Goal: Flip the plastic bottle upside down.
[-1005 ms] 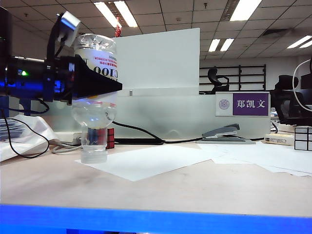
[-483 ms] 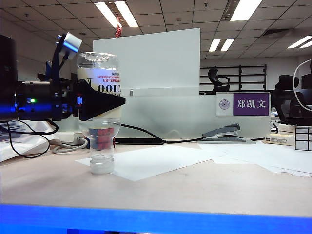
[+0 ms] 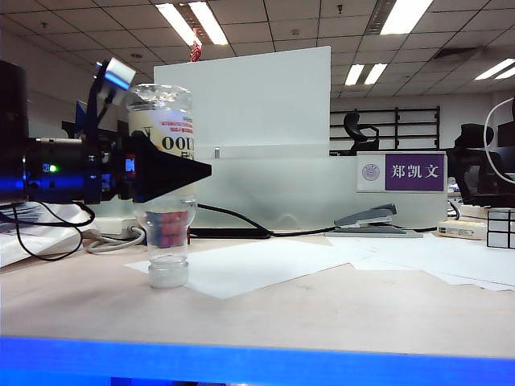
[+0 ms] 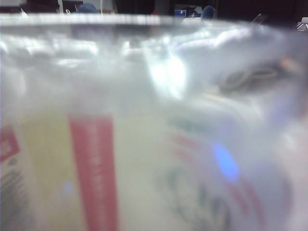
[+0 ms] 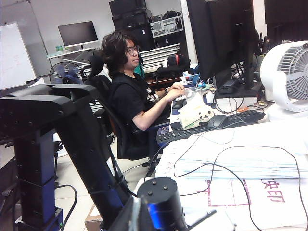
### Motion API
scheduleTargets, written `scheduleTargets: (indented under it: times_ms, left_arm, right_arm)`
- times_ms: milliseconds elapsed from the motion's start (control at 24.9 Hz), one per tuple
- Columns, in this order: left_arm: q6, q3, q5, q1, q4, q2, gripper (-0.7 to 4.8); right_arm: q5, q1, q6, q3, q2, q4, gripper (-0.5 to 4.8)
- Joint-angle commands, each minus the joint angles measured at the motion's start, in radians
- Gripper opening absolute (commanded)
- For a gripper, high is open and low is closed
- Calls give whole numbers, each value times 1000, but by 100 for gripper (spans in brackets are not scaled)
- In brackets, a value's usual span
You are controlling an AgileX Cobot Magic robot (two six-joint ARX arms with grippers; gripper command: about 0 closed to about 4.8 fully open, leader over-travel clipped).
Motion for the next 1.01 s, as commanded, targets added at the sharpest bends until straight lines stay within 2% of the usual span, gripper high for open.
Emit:
scheduleTargets:
  times_ms: [40, 282, 442, 523, 643, 724, 1005]
  left_arm:
    - [-33, 0, 5, -2, 24, -3, 479]
    - [-39, 0, -4, 3, 25, -58, 479]
    - [-112, -2, -22, 37, 24, -121, 479]
    - [-177, -2, -10, 72, 25, -156, 479]
    - [-232, -2, 85, 90, 25, -203, 479]
    - [-272, -2, 95, 90, 25, -237, 479]
    - [-324, -2, 98, 90, 25, -302, 479]
  right_arm:
    - [-3, 3, 3, 3, -5, 6, -5]
    - [-3, 13, 20, 3, -5, 7, -6]
    - [-14, 13, 21, 3, -11, 8, -6]
    - [-14, 13, 21, 3, -18, 14, -6]
    - [-13, 13, 23, 3, -18, 18, -6]
    - [-5, 21, 24, 3, -18, 21, -6]
    - [6, 40, 58, 4, -18, 62, -6]
